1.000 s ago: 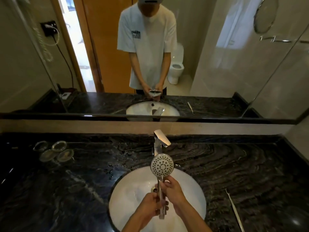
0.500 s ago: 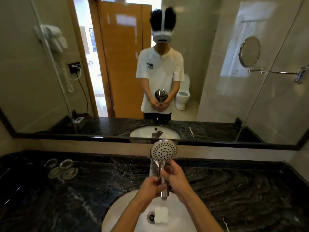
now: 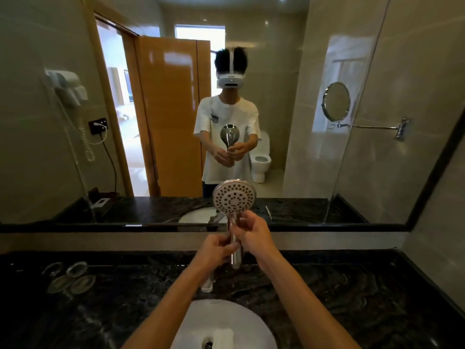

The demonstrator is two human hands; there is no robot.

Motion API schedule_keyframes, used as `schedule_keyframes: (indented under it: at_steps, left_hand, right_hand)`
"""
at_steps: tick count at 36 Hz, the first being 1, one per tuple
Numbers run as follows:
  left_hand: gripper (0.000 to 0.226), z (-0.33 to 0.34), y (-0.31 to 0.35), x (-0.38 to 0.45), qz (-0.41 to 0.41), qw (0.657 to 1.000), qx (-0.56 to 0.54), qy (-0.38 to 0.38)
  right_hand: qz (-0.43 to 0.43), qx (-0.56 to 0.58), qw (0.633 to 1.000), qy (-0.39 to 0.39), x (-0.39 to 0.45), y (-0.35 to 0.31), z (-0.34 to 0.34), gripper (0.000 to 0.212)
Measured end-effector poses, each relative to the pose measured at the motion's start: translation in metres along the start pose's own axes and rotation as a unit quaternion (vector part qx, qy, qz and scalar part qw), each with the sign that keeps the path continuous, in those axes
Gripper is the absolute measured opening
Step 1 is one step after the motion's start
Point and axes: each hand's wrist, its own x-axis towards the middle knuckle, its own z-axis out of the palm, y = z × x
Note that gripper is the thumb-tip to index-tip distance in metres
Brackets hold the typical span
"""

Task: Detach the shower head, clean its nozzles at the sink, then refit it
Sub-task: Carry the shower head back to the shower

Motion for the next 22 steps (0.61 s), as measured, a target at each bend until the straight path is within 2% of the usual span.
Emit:
schedule_keyframes:
  at_steps: [6, 14, 22]
  left_hand:
    - [0.017, 0.009, 0.014, 0.011, 0.007, 1.000, -0.012, -0.024]
    - [0.014, 0.014, 0.030, 0.024, 0.010, 0.998, 0.037, -0.058]
    - [0.016, 0.036, 0.048, 0.017, 0.028, 0.988, 0.029, -0.146]
  right_hand:
    - [-0.002, -0.007, 0.999, 0.033, -0.001, -0.018, -0.013, 0.021]
    - [-0.007, -0.011, 0.994, 0.107, -0.009, -0.031, -0.025, 0.017]
    - [-0.017, -0.035, 0.980, 0.195, -0.036, -0.040, -0.043, 0.018]
